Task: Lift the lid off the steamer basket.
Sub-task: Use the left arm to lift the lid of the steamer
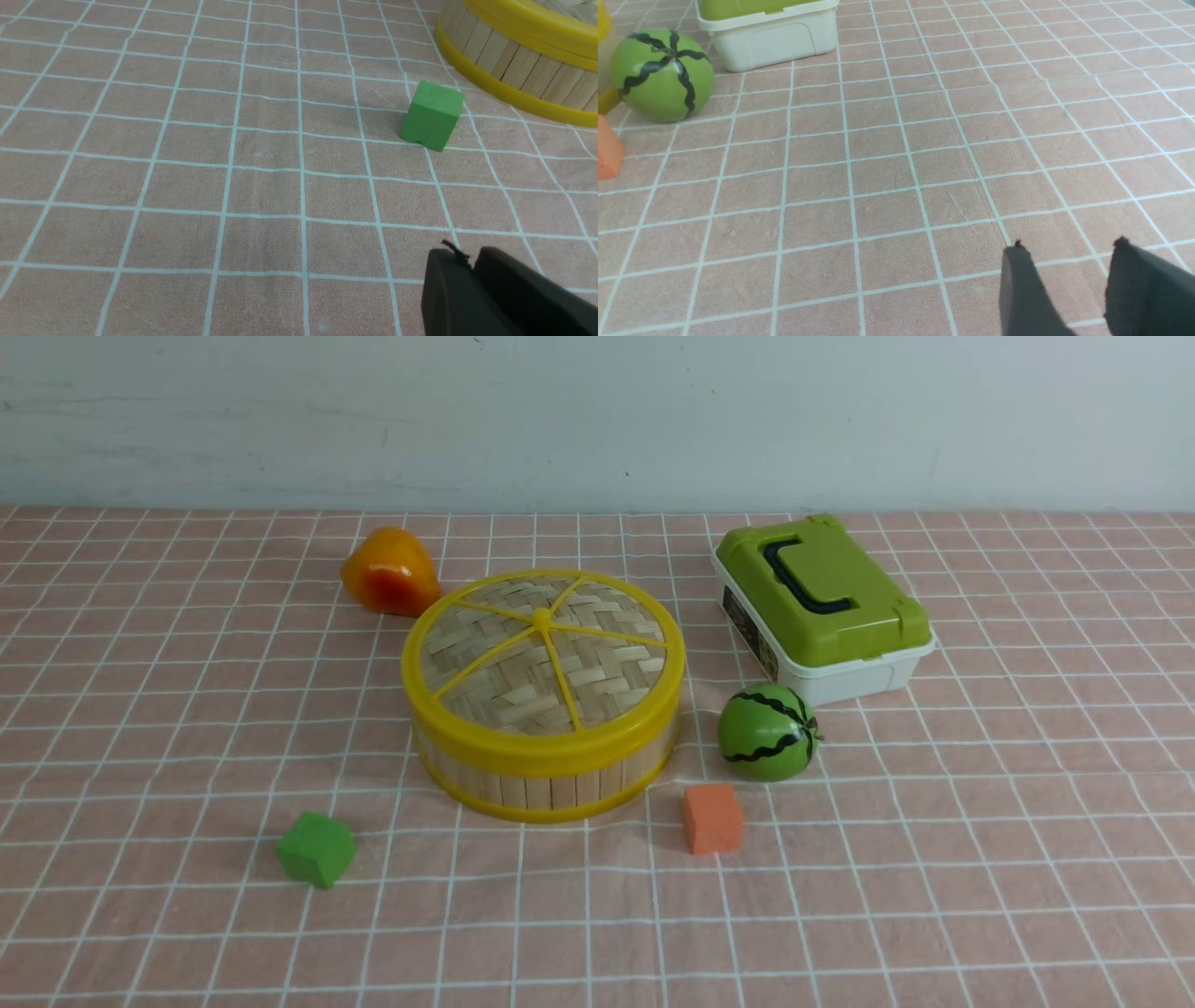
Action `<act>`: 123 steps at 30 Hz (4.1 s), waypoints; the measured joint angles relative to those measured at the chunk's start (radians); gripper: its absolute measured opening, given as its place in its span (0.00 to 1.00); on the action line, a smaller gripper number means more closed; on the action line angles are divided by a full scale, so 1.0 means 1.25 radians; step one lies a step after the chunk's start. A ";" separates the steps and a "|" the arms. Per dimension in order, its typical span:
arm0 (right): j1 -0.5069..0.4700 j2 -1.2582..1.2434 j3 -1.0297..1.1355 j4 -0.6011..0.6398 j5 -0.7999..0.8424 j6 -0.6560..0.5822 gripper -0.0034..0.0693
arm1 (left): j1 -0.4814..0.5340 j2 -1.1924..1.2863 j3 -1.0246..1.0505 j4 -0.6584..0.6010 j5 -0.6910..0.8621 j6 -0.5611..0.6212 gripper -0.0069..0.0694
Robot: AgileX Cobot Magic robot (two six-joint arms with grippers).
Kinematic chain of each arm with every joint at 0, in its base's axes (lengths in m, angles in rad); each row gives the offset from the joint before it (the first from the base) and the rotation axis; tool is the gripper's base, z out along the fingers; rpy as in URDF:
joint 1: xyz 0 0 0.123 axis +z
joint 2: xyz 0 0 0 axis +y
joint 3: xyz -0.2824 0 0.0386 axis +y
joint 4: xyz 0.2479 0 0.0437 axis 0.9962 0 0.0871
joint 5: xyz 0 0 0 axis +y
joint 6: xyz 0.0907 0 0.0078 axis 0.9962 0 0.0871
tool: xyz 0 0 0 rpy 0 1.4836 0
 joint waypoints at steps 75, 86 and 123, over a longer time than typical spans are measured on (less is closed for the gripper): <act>0.000 0.000 0.000 0.000 0.000 0.000 0.38 | -0.262 1.548 -1.546 -0.050 0.521 0.042 0.14; 0.000 0.000 0.000 0.000 0.000 0.000 0.38 | -0.332 1.781 -1.801 0.049 0.547 0.023 0.64; 0.000 0.000 0.000 0.000 0.000 0.000 0.38 | -0.331 1.812 -1.833 0.094 0.539 -0.083 0.23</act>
